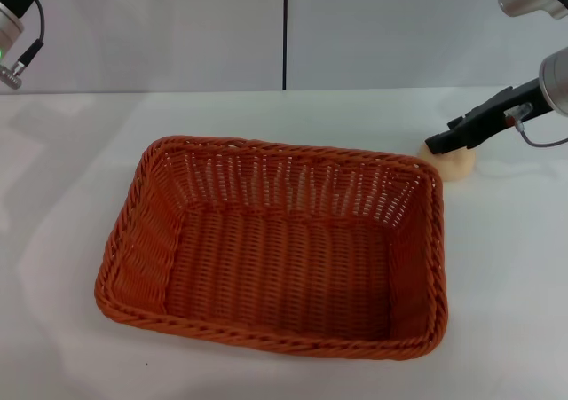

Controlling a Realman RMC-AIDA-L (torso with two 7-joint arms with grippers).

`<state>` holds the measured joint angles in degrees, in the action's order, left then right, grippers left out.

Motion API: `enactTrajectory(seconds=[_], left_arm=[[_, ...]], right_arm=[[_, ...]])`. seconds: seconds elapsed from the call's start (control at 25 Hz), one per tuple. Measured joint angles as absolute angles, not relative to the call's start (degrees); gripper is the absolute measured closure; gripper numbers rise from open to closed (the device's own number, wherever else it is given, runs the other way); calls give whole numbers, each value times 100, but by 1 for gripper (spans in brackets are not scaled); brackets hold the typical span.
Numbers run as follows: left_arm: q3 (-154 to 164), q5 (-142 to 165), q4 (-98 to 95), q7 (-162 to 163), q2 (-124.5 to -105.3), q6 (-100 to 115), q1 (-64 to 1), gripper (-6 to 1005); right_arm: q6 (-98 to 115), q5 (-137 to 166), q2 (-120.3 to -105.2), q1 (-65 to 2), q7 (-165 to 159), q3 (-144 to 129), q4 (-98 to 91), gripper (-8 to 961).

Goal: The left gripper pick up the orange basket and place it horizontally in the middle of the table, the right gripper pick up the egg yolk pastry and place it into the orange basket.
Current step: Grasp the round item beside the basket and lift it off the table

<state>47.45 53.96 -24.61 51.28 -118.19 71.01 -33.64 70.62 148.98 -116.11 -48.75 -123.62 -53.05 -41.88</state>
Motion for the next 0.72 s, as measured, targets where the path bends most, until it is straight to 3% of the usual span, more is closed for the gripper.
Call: enactTrajectory(seconds=[0.12, 0.32, 0.6, 0.72], left_arm=[[4745, 5395, -2461, 5066, -11817, 7098, -3367, 363], [4731, 5396, -2461, 5040, -11816, 7080, -3367, 364], [4727, 5396, -2461, 5037, -11815, 7069, -3366, 365], [4723, 5396, -2461, 5036, -11816, 7047, -3366, 365]], right_arm=[[7088, 14897, -11610, -4875, -12369, -5304, -4191, 339], [7145, 14897, -11610, -4901, -12381, -5305, -4198, 558], [7147, 14897, -11611, -4903, -12388, -5291, -4244, 737], [7147, 14897, -11610, -4873, -12389, -5192, -4319, 750]])
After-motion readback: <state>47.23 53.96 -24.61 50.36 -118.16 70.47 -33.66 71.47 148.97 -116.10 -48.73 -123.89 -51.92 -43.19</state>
